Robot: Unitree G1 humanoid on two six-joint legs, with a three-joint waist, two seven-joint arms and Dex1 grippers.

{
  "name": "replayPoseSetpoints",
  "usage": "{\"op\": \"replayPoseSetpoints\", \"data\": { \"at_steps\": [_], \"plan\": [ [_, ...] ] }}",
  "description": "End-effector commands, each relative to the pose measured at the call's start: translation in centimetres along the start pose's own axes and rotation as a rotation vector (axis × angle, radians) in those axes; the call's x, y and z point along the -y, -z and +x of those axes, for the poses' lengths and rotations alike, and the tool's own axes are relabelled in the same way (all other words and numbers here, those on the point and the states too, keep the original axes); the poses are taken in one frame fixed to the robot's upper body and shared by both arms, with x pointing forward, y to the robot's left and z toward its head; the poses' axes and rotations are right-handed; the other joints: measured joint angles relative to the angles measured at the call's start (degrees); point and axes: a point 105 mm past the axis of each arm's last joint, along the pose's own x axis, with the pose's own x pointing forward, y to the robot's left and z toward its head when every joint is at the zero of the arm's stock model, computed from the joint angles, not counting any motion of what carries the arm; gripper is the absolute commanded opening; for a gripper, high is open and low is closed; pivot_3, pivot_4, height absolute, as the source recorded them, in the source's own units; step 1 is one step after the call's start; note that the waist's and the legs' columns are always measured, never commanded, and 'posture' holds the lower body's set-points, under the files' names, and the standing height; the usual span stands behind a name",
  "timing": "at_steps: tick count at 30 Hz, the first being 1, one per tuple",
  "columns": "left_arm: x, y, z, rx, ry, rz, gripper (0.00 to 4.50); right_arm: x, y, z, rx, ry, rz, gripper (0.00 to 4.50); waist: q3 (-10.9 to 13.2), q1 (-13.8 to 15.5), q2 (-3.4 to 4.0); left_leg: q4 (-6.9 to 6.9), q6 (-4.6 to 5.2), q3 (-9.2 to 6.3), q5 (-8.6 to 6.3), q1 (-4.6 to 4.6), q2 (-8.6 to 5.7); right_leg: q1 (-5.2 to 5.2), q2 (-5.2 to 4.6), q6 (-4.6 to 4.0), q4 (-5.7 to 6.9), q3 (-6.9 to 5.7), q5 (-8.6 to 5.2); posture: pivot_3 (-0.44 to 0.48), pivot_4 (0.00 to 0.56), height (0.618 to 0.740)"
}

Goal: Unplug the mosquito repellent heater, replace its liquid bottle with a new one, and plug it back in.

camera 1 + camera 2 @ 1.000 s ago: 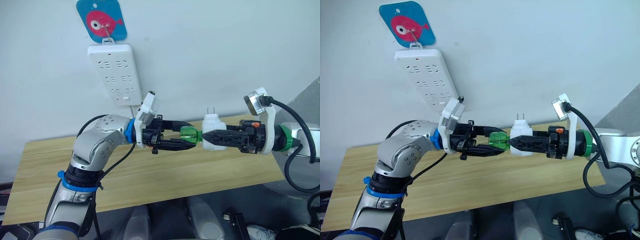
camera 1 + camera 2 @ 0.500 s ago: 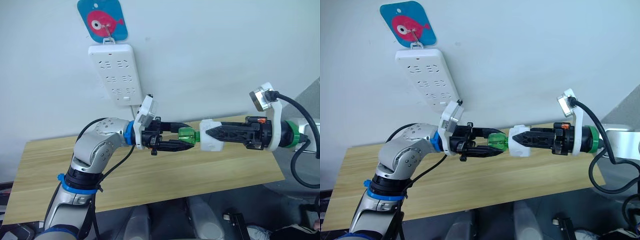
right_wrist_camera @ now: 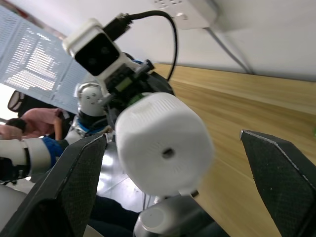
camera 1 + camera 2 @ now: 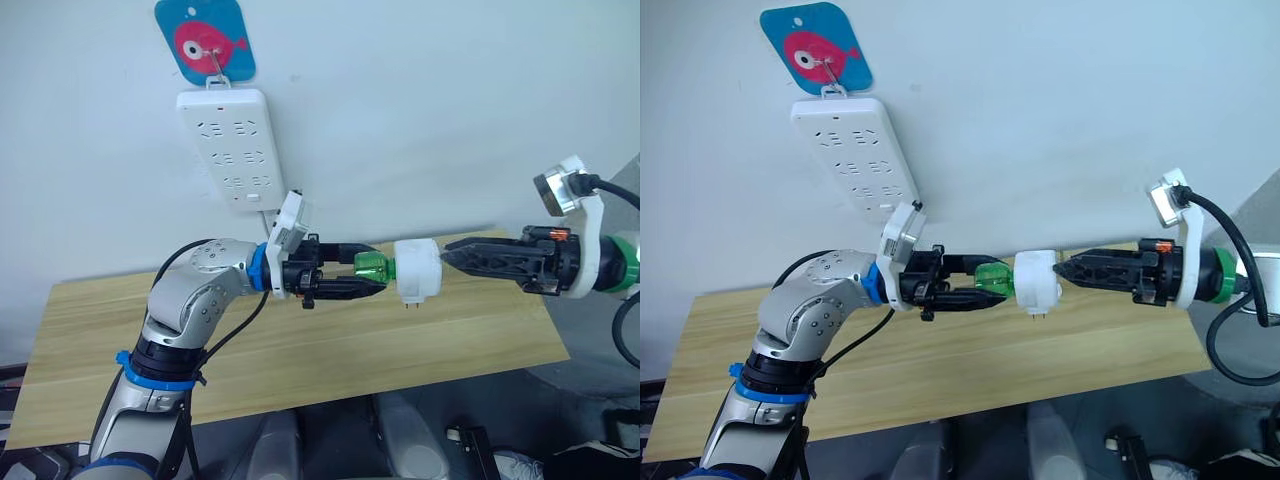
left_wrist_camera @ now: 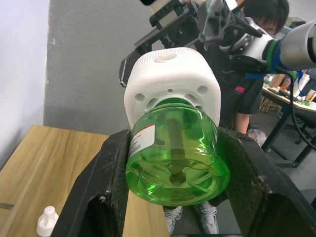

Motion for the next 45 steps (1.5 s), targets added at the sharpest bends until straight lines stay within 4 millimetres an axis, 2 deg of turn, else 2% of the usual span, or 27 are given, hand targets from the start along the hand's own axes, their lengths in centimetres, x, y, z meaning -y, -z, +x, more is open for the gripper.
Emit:
{"op": "replayPoseSetpoints", "data": {
  "at_steps": [1,4,9,14,15,19,28,39,45],
  "plan": [
    [0.3,-0.9,-0.4,0.034,0.013,0.006,2.25,0.0,-1.4,-1.2,0.062,0.043,-0.087,4.50,-0.1,0.0,0.03,0.00,0.00,0.00,0.00,0.00,0.00,0.00,0.00,0.00,0.00,0.00,0.00,-0.246,0.195,0.740],
    [0.6,-1.1,-0.7,0.022,0.040,-0.026,2.25,1.1,-1.5,-1.0,0.064,0.113,-0.182,3.89,-0.3,-0.1,0.12,0.00,0.00,0.01,0.00,0.02,0.01,0.00,0.01,0.00,0.00,0.00,0.00,-0.249,0.191,0.740],
    [1.0,-1.8,-1.5,0.006,0.078,-0.103,2.25,3.0,0.0,1.5,0.014,0.150,-0.348,2.15,-0.8,-0.4,0.19,-0.02,0.00,0.00,0.00,0.03,0.02,-0.01,0.05,0.01,0.00,-0.01,0.00,-0.243,0.184,0.740],
    [0.6,-2.8,-2.1,0.018,0.071,-0.156,2.25,2.7,1.0,4.1,0.011,0.038,-0.392,0.23,-1.2,-0.8,0.32,-0.01,-0.01,0.00,0.00,0.04,0.01,0.02,0.01,0.01,-0.01,-0.01,0.00,-0.234,0.177,0.740],
    [0.6,-2.9,-2.1,0.021,0.068,-0.164,2.25,2.4,1.1,4.5,0.016,0.009,-0.391,0.00,-1.2,-0.9,0.33,0.00,-0.01,-0.01,0.01,0.04,0.01,0.01,0.01,0.01,-0.01,-0.01,0.00,-0.234,0.177,0.740],
    [0.3,-2.9,-2.3,0.022,0.048,-0.170,2.25,0.6,1.2,5.2,0.027,-0.102,-0.351,0.00,-1.2,-1.0,0.37,-0.01,-0.04,-0.05,0.02,0.03,0.01,0.01,0.01,0.00,0.01,-0.02,0.00,-0.221,0.173,0.740],
    [-0.8,-2.6,-2.4,0.039,-0.013,-0.148,2.25,-2.6,2.0,4.5,-0.007,-0.215,-0.277,0.00,-1.3,-1.2,0.38,-0.02,-0.02,-0.08,0.01,0.03,0.01,0.02,0.00,0.00,0.01,-0.04,0.00,-0.232,0.172,0.740],
    [-1.3,-2.0,-2.0,0.020,-0.036,-0.092,2.25,-3.9,1.6,3.9,-0.034,-0.237,-0.262,0.00,-1.4,-1.3,0.37,-0.01,-0.01,-0.06,0.00,0.03,0.00,0.03,0.00,0.00,0.01,-0.03,0.00,-0.240,0.178,0.740],
    [-1.1,-1.5,-1.7,0.009,-0.020,-0.081,2.25,-4.7,0.6,3.9,-0.006,-0.258,-0.251,0.00,-1.4,-1.4,0.37,-0.01,-0.01,-0.04,0.00,0.03,0.01,0.02,0.00,0.00,0.01,-0.02,0.00,-0.244,0.180,0.740]
  ]
}}
